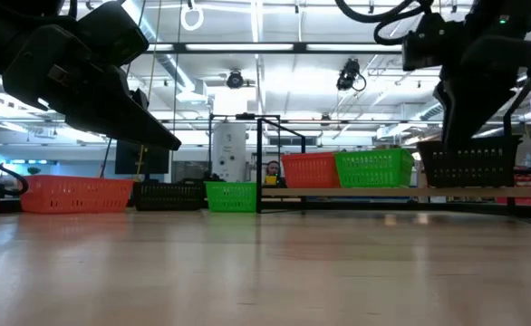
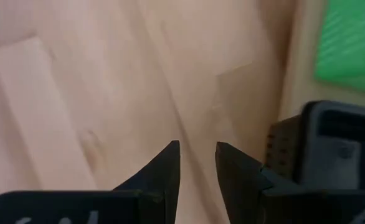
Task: Stack baskets on shelf by color
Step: Stack the bottom black basket on top of the black basket on the shelf, then move the orange basket to the center of the table
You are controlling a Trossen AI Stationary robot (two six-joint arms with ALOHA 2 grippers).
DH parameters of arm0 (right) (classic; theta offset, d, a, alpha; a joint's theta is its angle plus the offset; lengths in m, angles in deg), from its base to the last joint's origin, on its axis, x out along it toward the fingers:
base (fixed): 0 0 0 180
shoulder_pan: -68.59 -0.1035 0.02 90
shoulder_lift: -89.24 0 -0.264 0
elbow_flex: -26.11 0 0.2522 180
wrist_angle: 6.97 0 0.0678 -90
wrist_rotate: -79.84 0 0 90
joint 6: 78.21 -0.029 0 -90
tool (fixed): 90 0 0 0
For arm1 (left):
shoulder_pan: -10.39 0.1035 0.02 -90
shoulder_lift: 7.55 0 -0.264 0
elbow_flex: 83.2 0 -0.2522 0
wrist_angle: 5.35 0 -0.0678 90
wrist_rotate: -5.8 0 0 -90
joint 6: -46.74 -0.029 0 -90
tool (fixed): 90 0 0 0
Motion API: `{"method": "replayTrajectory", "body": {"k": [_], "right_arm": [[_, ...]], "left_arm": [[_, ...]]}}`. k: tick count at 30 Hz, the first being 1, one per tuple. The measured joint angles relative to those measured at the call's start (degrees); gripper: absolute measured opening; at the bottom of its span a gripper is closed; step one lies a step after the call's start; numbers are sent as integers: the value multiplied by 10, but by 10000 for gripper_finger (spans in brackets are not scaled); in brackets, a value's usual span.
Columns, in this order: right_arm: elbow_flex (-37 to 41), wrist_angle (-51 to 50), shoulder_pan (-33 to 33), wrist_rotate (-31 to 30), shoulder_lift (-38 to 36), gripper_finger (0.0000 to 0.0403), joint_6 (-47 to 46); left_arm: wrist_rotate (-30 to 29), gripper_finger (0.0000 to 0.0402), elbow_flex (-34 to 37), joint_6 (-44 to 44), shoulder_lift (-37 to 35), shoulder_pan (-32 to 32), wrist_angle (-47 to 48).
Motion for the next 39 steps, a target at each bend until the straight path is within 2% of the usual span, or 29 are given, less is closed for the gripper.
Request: {"method": "replayTrajectory", "body": {"k": [14, 19, 26, 36, 39], "right_arm": [[0, -49, 38, -29, -10, 107, -2], [0, -60, 42, -58, -10, 107, -1], [0, -66, 42, -58, -10, 107, -2], [-27, 41, 4, -63, -31, 107, 32], [-37, 60, -6, -71, -31, 107, 48]], "left_arm": [[0, 126, 0, 0, 0, 0, 4], [0, 126, 0, 0, 0, 0, 5], [0, 126, 0, 0, 0, 0, 5], [-68, 126, -20, -18, -1, 16, 10], [-68, 126, -68, -16, -1, 41, 87]]}}
